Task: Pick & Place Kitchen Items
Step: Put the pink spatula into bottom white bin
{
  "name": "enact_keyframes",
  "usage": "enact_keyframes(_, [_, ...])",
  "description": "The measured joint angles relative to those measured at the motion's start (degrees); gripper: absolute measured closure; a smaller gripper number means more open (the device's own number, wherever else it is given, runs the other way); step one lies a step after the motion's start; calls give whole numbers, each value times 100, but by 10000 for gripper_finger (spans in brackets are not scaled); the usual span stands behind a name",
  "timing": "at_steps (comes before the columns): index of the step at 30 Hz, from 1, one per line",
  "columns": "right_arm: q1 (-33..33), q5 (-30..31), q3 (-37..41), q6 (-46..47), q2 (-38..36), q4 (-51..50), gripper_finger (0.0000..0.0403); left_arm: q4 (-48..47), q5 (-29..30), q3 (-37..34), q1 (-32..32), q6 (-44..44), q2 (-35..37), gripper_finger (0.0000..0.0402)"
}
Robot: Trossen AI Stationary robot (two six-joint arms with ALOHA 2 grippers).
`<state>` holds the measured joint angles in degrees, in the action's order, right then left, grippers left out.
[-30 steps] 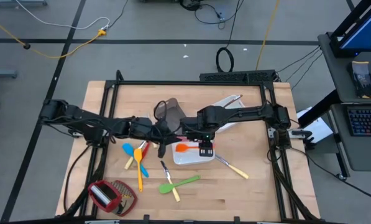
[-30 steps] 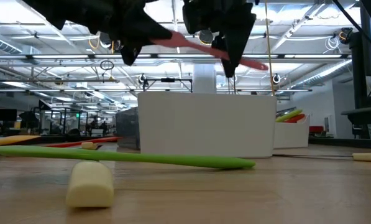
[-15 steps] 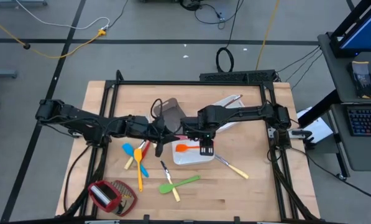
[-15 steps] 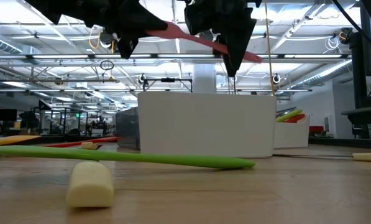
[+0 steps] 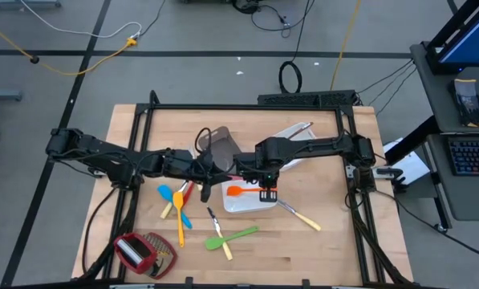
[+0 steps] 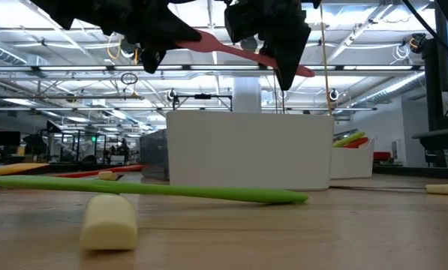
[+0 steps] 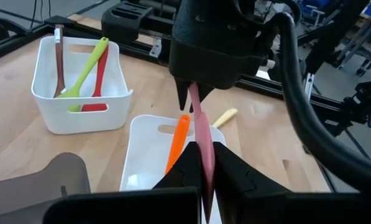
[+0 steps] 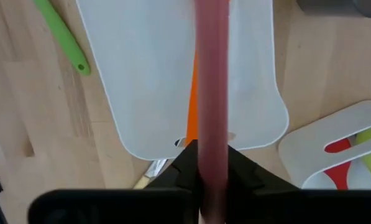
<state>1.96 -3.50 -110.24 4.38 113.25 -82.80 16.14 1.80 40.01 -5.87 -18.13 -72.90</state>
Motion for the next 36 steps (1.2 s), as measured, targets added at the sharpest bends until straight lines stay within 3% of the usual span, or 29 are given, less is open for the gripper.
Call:
enact_keyframes(9, [-7, 25, 2, -40, 0, -232, 329, -159, -35, 4, -7, -40, 0, 394])
enact_keyframes(15, [-9, 25, 4, -69, 0, -268, 317, -188, -46, 7, -7, -39, 0, 394])
enact_keyframes(24, [-9, 23, 4, -153, 0, -294, 332, -218, -46, 4, -7, -9, 0, 394])
enact_keyframes(31, [-7, 21, 4, -226, 2, -300, 380, -299, -44, 7, -7, -5, 0, 394])
enact_keyframes(36, [-7, 21, 4, -222, 2, -323, 381, -302, -44, 7, -7, -3, 0, 394])
